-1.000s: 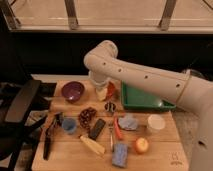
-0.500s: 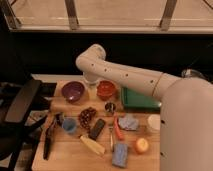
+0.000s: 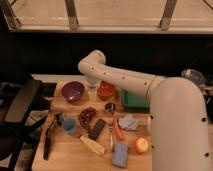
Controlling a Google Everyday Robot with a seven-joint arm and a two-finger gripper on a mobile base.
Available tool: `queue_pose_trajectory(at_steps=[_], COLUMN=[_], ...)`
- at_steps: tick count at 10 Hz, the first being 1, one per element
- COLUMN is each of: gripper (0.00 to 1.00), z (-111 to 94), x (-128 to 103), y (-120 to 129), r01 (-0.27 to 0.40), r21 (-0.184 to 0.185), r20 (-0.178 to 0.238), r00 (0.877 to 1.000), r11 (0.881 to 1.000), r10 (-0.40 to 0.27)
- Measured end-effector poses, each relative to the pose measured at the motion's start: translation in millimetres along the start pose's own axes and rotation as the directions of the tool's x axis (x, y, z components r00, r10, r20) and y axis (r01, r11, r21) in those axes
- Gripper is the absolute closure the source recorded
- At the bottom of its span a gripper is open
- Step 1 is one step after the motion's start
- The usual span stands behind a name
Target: Stack bowls on top of each other
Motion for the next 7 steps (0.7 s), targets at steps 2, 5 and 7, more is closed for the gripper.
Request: queue_pose_trajectory(at_steps=[2,5,7], gripper=[0.35,0.35,0.35], z=[18,34,54], x=[7,21,29], y=[-6,-17,-22], r01=[-0.009,-0.006,0.013], r21=[0.001,0.035,0.033], r20=[-0.033,-0.028,0.001], r00=[0.999,1.000,1.000], r11=[1.000,0.999,0.999], r10=[0.009,0.007,-0.013])
